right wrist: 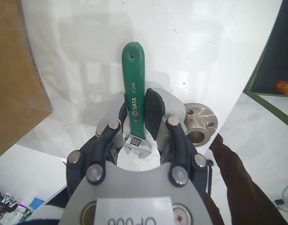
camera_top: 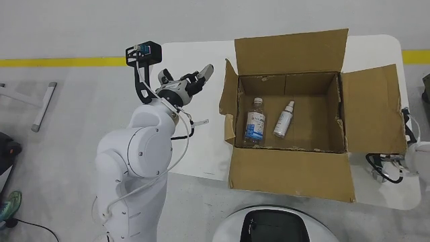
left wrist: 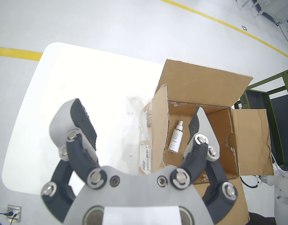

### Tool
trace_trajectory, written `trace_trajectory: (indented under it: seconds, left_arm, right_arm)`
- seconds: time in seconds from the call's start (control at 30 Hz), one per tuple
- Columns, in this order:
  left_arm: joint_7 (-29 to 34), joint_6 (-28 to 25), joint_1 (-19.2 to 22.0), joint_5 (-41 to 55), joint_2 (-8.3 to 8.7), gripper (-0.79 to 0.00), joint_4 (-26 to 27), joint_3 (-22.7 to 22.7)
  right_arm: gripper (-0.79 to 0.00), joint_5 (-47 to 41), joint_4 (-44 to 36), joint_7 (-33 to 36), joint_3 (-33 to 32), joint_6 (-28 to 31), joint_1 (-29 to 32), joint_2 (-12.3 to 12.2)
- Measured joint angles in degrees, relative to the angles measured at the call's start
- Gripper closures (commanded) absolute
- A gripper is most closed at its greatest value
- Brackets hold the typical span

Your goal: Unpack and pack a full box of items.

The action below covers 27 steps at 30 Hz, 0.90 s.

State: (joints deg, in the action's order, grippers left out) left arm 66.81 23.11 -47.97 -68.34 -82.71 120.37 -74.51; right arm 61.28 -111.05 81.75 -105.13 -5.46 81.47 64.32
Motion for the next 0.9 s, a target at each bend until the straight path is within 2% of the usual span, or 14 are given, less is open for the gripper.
trace_trajectory:
  seconds: [0.3, 0.53, 0.83, 0.9]
  left_arm:
    - [0.0, 0.0, 0.0, 0.0, 0.0, -0.785, 0.0, 0.0]
    - [0.0, 0.0, 0.0, 0.0, 0.0, -0.785, 0.0, 0.0]
    - [0.0, 0.0, 0.0, 0.0, 0.0, -0.785, 0.0, 0.0]
    - [0.0, 0.0, 0.0, 0.0, 0.0, -0.785, 0.0, 0.0]
  right_arm:
    - [-0.351, 1.7, -1.0, 0.7, 1.1, -0.1, -0.1, -0.4]
    - [-0.366, 2.8, -1.8, 1.1, 2.0, -0.2, 0.2, -0.6]
    - [-0.351, 4.5, -1.3, 1.0, 3.5, -0.8, 0.3, -0.8]
    - [-0.32, 4.7, -1.2, 1.0, 3.8, -0.9, 0.2, -0.9]
